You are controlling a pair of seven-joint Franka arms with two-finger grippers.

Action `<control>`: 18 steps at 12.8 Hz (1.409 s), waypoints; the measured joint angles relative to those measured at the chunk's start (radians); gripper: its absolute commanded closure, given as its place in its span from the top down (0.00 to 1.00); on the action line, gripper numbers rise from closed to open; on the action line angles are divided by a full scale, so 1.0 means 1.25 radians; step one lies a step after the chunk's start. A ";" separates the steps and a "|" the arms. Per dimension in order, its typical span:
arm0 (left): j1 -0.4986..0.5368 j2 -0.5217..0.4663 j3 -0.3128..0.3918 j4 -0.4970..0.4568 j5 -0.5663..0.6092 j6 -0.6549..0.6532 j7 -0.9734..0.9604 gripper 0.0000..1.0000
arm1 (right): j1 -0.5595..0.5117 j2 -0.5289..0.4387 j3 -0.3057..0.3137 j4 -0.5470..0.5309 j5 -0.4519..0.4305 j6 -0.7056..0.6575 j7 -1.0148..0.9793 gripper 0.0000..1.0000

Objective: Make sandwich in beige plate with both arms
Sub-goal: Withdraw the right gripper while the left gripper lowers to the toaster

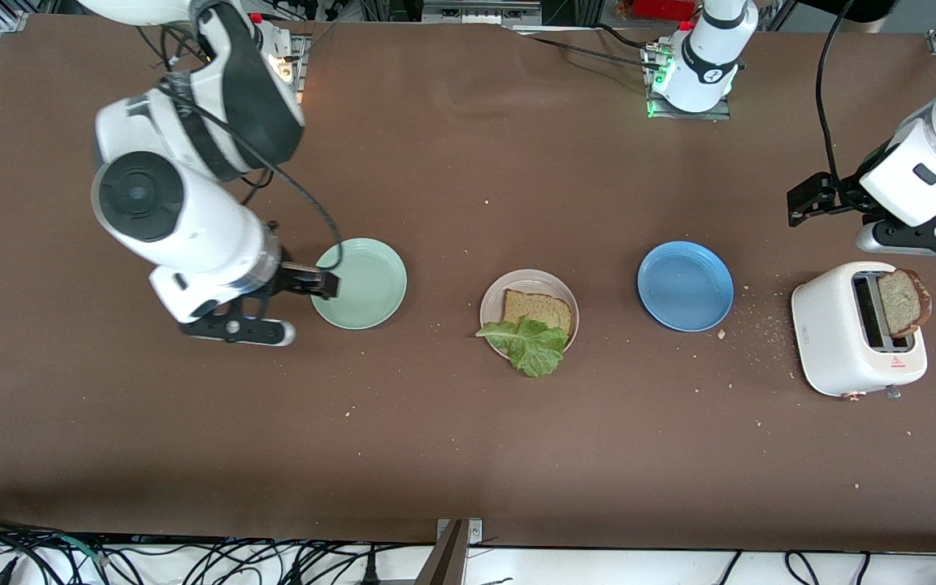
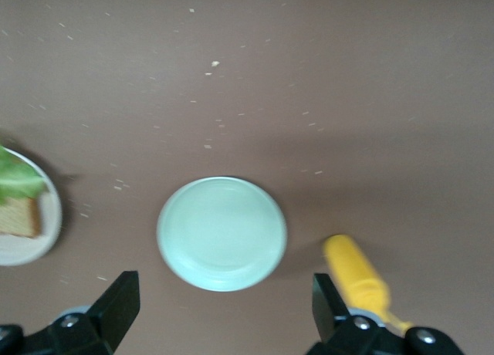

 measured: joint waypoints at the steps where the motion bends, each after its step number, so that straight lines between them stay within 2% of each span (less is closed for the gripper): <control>1: 0.000 0.002 0.001 0.000 0.004 0.000 0.000 1.00 | -0.002 -0.008 -0.039 -0.004 0.000 -0.014 -0.084 0.99; 3: 0.000 0.008 0.001 0.000 0.038 0.000 0.000 1.00 | -0.010 -0.036 -0.098 -0.039 0.004 -0.020 -0.216 0.99; 6: 0.008 0.018 0.003 0.000 0.054 0.002 0.000 1.00 | -0.016 -0.104 -0.164 -0.143 0.055 -0.016 -0.292 0.99; 9: 0.039 0.051 0.011 0.002 0.059 0.029 0.000 1.00 | -0.016 -0.214 -0.176 -0.321 0.060 0.073 -0.305 0.99; 11: 0.079 0.094 0.022 0.014 0.060 0.040 0.000 1.00 | -0.013 -0.270 -0.176 -0.396 0.060 0.098 -0.309 1.00; 14: 0.151 0.157 0.027 0.039 0.067 0.089 0.042 1.00 | -0.006 -0.298 -0.172 -0.405 0.002 0.101 -0.320 1.00; 18: 0.223 0.205 0.028 0.042 0.106 0.184 0.123 1.00 | -0.006 -0.302 -0.173 -0.405 -0.012 0.102 -0.329 1.00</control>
